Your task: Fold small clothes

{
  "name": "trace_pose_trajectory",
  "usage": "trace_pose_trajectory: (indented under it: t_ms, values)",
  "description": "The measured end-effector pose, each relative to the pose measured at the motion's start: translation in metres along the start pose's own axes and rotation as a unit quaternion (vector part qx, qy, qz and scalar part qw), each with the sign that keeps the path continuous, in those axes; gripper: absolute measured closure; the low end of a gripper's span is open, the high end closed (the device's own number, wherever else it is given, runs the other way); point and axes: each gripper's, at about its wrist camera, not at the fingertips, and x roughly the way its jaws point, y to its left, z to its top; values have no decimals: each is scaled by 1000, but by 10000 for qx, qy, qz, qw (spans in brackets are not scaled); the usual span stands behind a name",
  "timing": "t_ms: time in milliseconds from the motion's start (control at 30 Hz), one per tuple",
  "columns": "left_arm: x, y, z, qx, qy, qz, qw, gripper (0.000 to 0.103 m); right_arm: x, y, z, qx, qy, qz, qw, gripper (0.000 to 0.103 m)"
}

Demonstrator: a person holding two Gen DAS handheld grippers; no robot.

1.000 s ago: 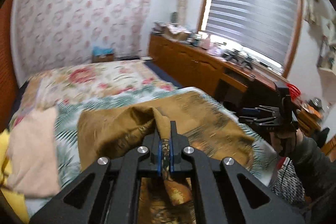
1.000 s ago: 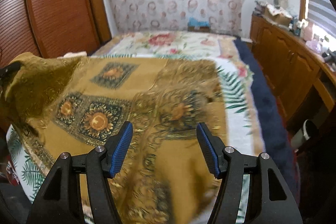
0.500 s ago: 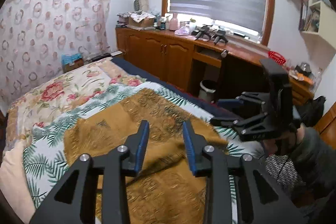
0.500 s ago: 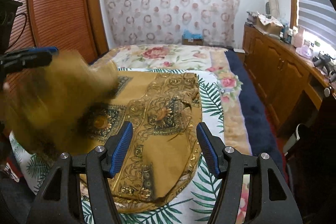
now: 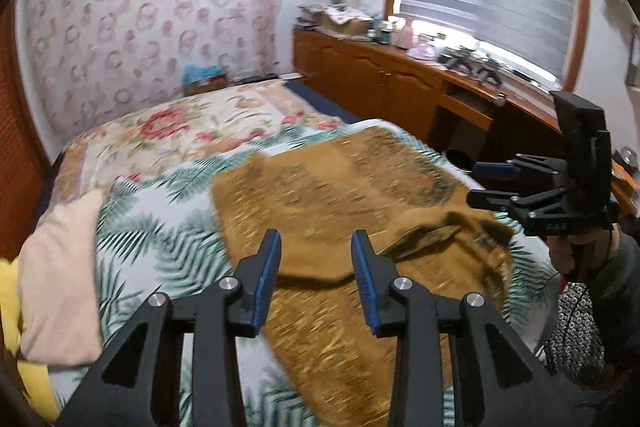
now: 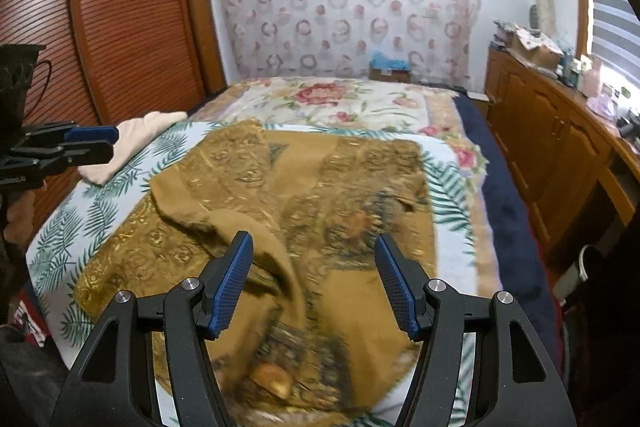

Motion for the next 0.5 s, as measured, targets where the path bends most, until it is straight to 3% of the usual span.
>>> trace_pose_trajectory:
  t_ms: [500]
  values:
    - [-6, 68, -54, -741, 130, 525, 9958, 69, 93, 92, 36, -780, 583, 747, 9924, 39]
